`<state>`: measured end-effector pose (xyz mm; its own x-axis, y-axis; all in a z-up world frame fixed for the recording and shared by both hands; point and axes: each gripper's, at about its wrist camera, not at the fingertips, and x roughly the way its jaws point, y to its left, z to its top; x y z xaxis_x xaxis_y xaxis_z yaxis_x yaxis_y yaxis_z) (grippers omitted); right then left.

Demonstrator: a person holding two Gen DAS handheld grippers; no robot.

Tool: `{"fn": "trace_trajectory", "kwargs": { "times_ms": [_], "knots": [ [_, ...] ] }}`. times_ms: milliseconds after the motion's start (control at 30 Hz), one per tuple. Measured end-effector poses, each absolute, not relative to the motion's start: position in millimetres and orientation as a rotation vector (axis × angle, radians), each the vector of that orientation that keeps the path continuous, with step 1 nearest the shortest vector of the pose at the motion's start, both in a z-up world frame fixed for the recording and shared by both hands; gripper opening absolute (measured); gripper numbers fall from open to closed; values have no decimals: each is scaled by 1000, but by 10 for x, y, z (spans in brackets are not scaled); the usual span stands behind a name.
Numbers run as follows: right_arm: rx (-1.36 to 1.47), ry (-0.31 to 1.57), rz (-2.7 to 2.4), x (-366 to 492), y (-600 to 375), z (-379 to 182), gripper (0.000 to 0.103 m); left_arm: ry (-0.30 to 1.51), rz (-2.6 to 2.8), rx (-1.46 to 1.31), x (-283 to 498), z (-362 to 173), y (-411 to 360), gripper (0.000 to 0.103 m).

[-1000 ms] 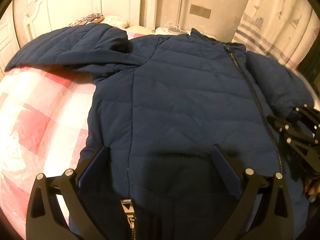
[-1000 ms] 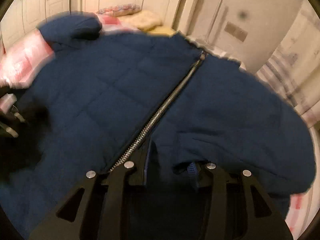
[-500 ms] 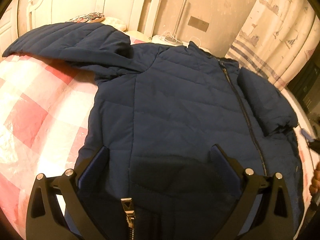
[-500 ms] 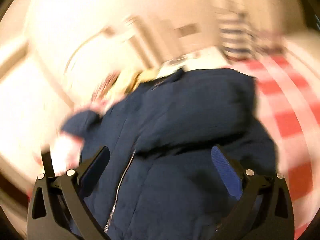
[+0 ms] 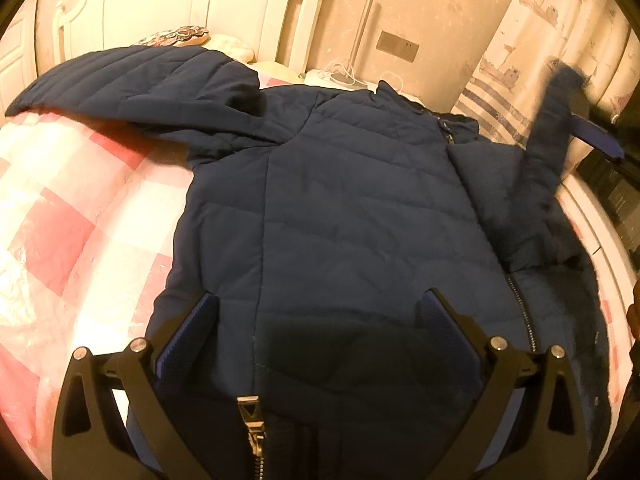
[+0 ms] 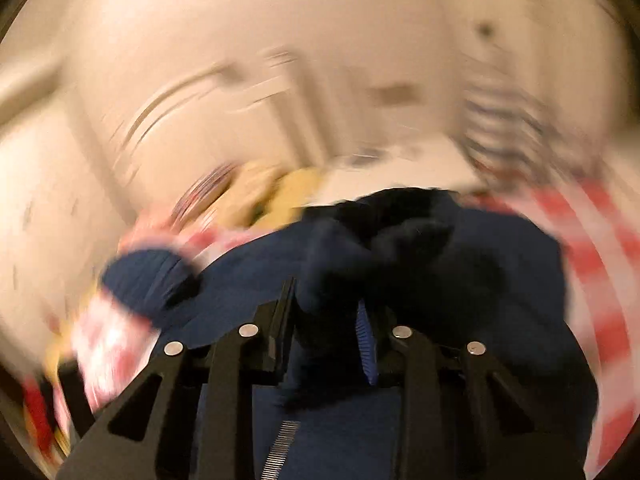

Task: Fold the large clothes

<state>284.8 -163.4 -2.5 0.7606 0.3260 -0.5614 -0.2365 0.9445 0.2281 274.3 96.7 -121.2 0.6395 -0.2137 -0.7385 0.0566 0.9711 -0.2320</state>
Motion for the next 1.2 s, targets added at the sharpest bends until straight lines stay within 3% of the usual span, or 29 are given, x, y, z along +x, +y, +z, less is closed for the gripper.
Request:
{"fn": "trace_trajectory", "kwargs": {
  "times_ms": [33, 67, 100, 300, 433, 600, 767, 833, 900, 967, 1000, 1067, 1200],
  "knots": [
    [80, 656, 371, 2863, -1372, 17, 80, 860, -164, -215, 2736, -1212, 1001, 101],
    [41, 654, 412, 2836, -1190, 43, 93, 855, -173, -234, 2730, -1212, 1032, 101],
    [21, 635, 424, 2800, -1114, 66, 97, 851, -179, -248, 2723, -1210, 1046, 101],
    [12, 581, 297, 2484, -1614, 16, 97, 809, -238, -381, 2679, -1184, 1210, 101],
    [72, 698, 43, 2385, -2522, -378, 97, 851, -361, -564, 2774, -1083, 1284, 101],
    [186, 825, -148, 2268, -3300, -973, 97, 878, -298, -576, 3175, -852, 1180, 101],
    [345, 868, -203, 2280, -3621, -1315, 97, 1027, -252, -629, 3646, -1157, 927, 98],
    [364, 858, -196, 2274, -3655, -1319, 97, 981, -206, -666, 3648, -1224, 889, 97],
    [369, 857, -190, 2280, -3652, -1315, 97, 964, -228, -701, 3705, -1285, 825, 79],
    [359, 856, -182, 2273, -3632, -1320, 97, 930, -153, -689, 3730, -1335, 836, 53],
    [352, 858, -181, 2279, -3573, -1304, 97, 926, -137, -686, 3750, -1340, 830, 34],
    [339, 860, -177, 2273, -3505, -1278, 97, 915, -134, -728, 3782, -1339, 869, 19],
    [358, 841, -170, 2244, -3498, -1243, 97, 690, -199, -541, 3518, -693, 672, 14]
  ]
}}
